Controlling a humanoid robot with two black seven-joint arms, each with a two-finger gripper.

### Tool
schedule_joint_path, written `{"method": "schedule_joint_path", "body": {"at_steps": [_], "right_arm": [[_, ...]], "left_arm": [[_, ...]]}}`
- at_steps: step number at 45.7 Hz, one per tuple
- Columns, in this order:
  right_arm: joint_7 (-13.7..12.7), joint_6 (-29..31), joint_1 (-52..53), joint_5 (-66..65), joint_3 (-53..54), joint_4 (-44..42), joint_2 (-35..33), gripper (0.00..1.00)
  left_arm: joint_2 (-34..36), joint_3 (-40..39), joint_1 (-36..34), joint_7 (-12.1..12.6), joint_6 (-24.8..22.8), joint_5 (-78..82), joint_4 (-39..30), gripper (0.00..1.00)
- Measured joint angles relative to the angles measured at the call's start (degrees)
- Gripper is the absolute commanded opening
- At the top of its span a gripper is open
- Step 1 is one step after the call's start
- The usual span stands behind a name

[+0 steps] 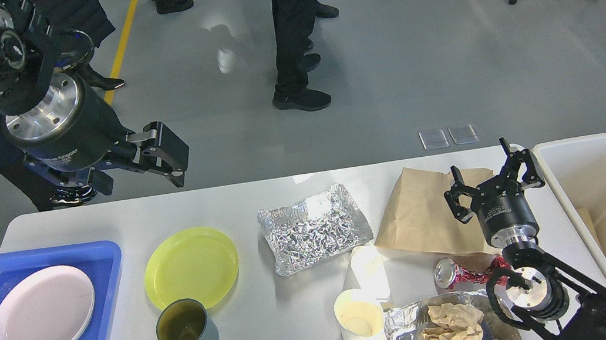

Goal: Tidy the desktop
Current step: 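Move the left gripper down toward the dark teal mug beside the yellow plate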

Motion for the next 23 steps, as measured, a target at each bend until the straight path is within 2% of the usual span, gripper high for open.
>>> {"method": "schedule_joint_path", "body": {"at_steps": [10, 23], "right_arm": [[0.0, 0.0, 0.0, 0.0, 0.0, 0.0, 0.0, 1.00], [0.0, 0.0, 0.0, 0.0, 0.0, 0.0, 0.0, 1.00]], "left_arm": [[0.6, 4.4, -0.7, 1.0, 0.1, -9.3, -5.3, 0.95], [-3.5, 4.8, 6.3, 0.9, 2.8, -9.3, -4.9, 0.96]]}}
